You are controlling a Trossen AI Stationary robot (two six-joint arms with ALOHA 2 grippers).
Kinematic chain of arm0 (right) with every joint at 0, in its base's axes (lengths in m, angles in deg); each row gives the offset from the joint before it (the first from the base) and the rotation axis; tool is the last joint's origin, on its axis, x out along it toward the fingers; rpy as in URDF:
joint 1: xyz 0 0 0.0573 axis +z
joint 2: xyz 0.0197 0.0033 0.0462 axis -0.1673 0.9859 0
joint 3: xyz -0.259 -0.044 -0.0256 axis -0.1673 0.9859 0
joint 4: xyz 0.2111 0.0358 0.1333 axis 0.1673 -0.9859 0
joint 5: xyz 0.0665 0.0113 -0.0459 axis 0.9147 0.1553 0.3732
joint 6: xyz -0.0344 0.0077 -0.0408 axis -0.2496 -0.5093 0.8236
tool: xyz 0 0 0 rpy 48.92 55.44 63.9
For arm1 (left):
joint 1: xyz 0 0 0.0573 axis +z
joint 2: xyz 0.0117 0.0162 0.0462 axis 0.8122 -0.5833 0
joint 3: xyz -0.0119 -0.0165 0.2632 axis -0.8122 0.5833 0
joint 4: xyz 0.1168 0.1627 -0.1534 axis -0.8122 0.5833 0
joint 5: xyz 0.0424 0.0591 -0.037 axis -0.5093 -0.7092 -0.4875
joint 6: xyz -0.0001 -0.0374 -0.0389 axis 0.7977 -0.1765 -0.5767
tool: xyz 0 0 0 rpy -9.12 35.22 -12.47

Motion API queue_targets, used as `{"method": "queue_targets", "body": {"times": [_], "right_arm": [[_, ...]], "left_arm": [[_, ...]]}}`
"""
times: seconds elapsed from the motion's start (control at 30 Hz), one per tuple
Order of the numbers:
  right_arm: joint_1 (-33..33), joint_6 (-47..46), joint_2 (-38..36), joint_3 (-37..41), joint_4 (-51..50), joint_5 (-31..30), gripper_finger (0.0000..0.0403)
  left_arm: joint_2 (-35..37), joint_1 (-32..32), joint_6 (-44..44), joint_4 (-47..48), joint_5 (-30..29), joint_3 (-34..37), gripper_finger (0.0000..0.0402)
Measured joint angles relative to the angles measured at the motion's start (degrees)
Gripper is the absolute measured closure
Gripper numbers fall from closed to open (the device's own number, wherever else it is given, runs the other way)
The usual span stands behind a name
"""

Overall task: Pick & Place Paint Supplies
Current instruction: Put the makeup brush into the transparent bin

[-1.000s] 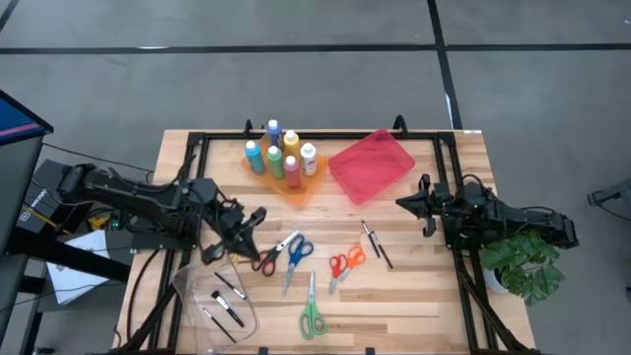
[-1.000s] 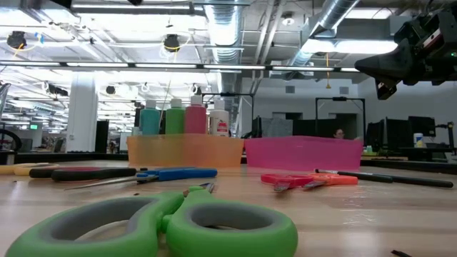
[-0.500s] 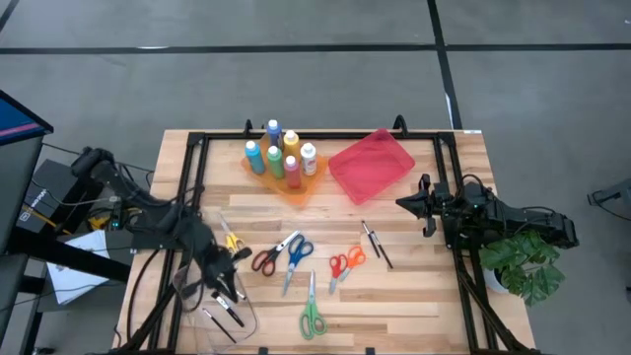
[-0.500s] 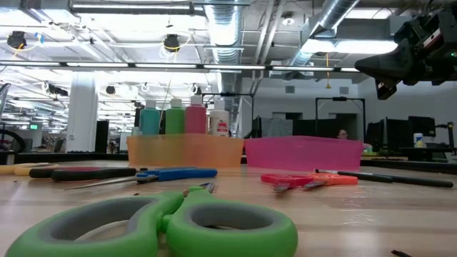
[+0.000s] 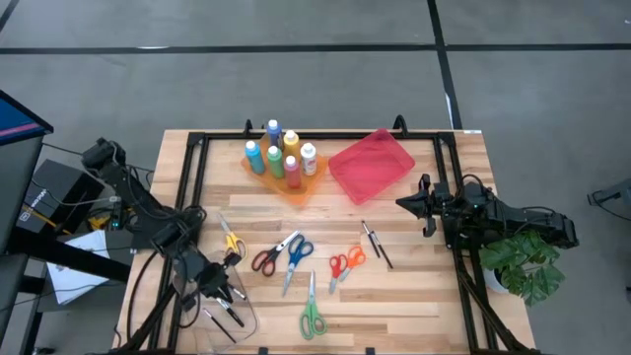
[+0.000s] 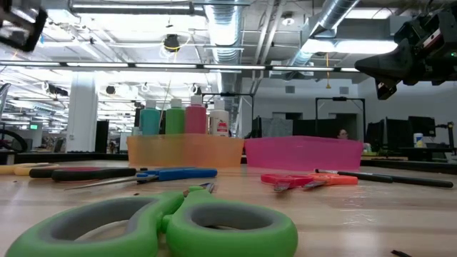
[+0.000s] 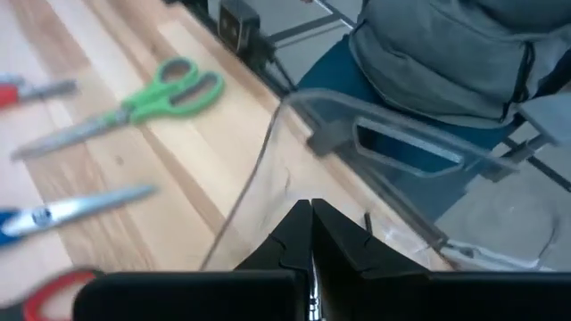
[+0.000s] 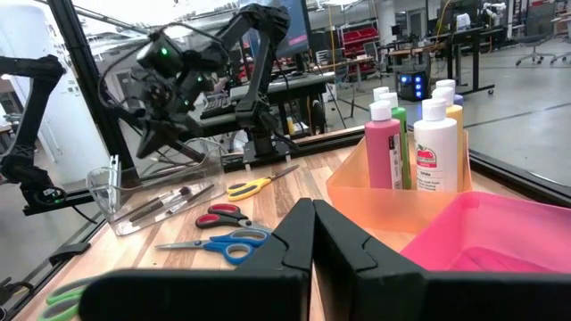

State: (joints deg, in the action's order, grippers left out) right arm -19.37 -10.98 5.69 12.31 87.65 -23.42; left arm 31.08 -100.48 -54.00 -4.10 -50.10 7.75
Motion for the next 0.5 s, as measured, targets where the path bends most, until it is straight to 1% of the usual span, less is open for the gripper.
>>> {"method": "queue_targets", "body": {"times": [0.1, 0.2, 0.5], "right_arm": [[0.0, 0.0, 0.0, 0.0, 0.0, 0.0, 0.0403], [0.0, 0.0, 0.0, 0.0, 0.0, 0.0, 0.0403], [0.0, 0.0, 0.0, 0.0, 0.0, 0.0, 0.0403]], "left_arm": [[0.0, -0.1, -2.5, -2.2, -0.1, 2.8, 0.0401], [0.0, -0.1, -2.7, -3.6, -0.1, 4.6, 0.0401], [0.0, -0.1, -2.7, -3.9, -0.1, 5.0, 0.0401]]}}
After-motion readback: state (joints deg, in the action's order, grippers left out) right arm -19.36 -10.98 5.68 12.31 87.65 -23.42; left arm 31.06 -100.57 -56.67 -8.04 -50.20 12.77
